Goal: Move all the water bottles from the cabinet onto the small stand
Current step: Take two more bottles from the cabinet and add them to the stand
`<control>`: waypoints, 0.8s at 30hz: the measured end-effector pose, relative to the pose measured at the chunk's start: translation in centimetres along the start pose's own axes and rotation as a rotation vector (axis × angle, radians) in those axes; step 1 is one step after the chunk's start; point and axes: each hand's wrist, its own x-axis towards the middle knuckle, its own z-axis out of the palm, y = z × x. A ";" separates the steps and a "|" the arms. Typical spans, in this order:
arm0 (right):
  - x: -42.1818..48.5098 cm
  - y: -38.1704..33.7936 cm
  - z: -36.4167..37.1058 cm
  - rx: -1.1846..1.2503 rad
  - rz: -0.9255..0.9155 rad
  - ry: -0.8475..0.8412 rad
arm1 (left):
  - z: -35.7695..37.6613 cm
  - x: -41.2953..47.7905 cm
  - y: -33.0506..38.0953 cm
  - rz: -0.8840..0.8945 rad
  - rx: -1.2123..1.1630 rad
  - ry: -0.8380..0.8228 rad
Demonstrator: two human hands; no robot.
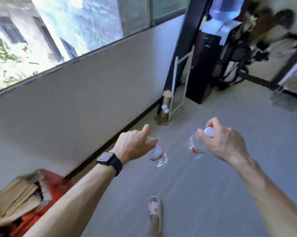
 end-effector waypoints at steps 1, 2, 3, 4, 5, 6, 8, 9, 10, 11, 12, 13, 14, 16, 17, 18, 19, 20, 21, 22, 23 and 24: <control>0.7 1.6 -0.6 0.000 0.059 0.028 | -0.7 2.6 1.1 0.058 0.034 0.004; 1.3 3.0 -1.2 -0.004 0.110 0.052 | -1.5 5.1 2.4 0.114 0.069 0.017; 2.0 4.2 -2.0 -0.008 0.152 0.076 | -2.1 7.7 3.6 0.166 0.099 0.034; 2.7 5.3 -2.7 -0.011 0.188 0.098 | -2.6 10.0 4.7 0.212 0.121 0.055; 3.5 6.4 -3.6 -0.012 0.224 0.116 | -3.2 12.2 5.9 0.264 0.138 0.076; 4.2 7.4 -4.6 -0.014 0.264 0.131 | -3.7 14.2 7.1 0.324 0.161 0.091; 5.4 9.3 -6.5 -0.003 0.351 0.171 | -4.6 18.1 9.3 0.452 0.200 0.097; 6.0 10.1 -7.4 0.009 0.396 0.202 | -5.1 20.2 10.3 0.504 0.201 0.089; 6.4 11.0 -8.2 0.019 0.442 0.238 | -5.7 22.3 11.5 0.543 0.199 0.082; 6.8 12.1 -8.9 0.025 0.485 0.274 | -6.3 24.3 12.7 0.571 0.197 0.080; 7.1 13.1 -9.5 0.025 0.522 0.308 | -6.9 26.0 14.1 0.594 0.200 0.078; 7.4 14.0 -10.2 0.024 0.556 0.340 | -7.2 27.5 15.5 0.623 0.206 0.073; 7.7 14.9 -10.8 0.016 0.582 0.377 | -7.4 29.0 17.0 0.659 0.207 0.073; 8.8 16.7 -12.1 -0.013 0.615 0.460 | -7.6 32.2 20.2 0.730 0.218 0.076; 9.5 17.6 -12.7 -0.025 0.632 0.497 | -7.8 33.9 21.7 0.754 0.227 0.089; 10.3 18.5 -13.3 -0.037 0.654 0.525 | -8.0 35.5 23.2 0.767 0.231 0.103; 11.0 19.6 -13.8 -0.047 0.679 0.550 | -8.0 37.2 24.8 0.772 0.233 0.112; 11.9 20.8 -14.2 -0.048 0.697 0.577 | -7.9 38.9 26.4 0.777 0.232 0.120; 12.8 22.1 -14.6 -0.039 0.706 0.604 | -7.8 40.6 28.1 0.783 0.233 0.127; 13.9 23.6 -14.8 -0.022 0.715 0.621 | -7.7 42.2 29.9 0.789 0.235 0.133; 15.0 25.1 -15.1 0.003 0.730 0.623 | -7.7 43.9 31.7 0.795 0.237 0.141; 16.1 26.7 -15.5 0.028 0.746 0.619 | -7.6 45.5 33.7 0.803 0.235 0.150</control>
